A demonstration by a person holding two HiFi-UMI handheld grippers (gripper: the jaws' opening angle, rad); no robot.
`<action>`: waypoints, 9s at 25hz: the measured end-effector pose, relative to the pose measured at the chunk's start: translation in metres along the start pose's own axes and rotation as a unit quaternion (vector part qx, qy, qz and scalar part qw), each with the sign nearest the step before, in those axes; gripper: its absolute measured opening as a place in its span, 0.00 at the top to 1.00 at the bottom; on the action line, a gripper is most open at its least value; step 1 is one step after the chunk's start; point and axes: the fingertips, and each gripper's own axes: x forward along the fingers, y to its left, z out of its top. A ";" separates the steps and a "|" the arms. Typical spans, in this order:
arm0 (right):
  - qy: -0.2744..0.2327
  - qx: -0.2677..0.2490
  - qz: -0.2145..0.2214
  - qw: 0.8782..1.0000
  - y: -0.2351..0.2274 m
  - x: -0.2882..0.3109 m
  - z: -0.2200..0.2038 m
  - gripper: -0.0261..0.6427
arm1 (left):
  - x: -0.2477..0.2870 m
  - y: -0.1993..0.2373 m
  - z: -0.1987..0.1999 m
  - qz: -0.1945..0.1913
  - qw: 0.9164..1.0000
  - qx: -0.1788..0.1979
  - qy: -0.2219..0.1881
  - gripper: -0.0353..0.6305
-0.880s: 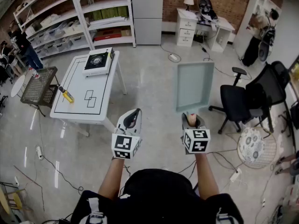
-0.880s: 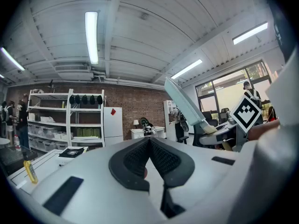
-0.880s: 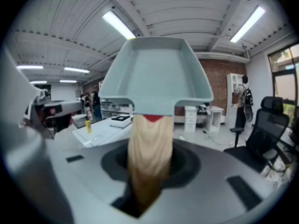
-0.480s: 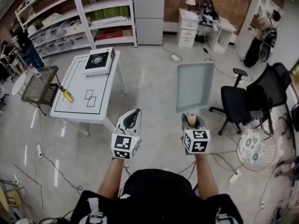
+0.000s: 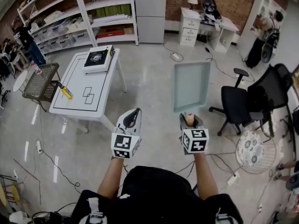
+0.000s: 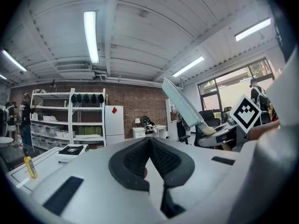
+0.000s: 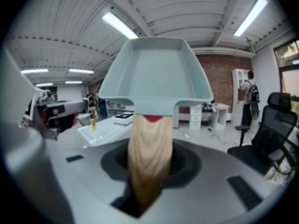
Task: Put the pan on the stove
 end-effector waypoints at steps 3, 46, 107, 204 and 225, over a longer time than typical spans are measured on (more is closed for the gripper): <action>0.003 -0.005 0.008 1.000 -0.007 -0.001 -0.004 0.77 | 0.004 -0.007 -0.006 -0.003 1.000 0.010 0.004 0.91; 0.025 -0.010 0.057 0.998 0.016 0.384 0.156 0.76 | 0.278 0.289 -0.008 0.022 0.999 -0.015 0.021 0.91; 0.141 -0.269 0.498 0.813 0.242 0.719 0.220 0.76 | 0.289 0.520 -0.058 0.488 0.867 -0.052 0.087 0.91; 0.304 -0.387 0.461 0.738 0.349 0.801 0.121 0.68 | 0.204 0.604 -0.091 0.543 0.831 -0.086 0.086 0.91; 0.156 -0.296 0.513 0.791 0.368 0.755 0.244 0.89 | 0.224 0.610 -0.049 0.525 0.846 -0.040 0.089 0.91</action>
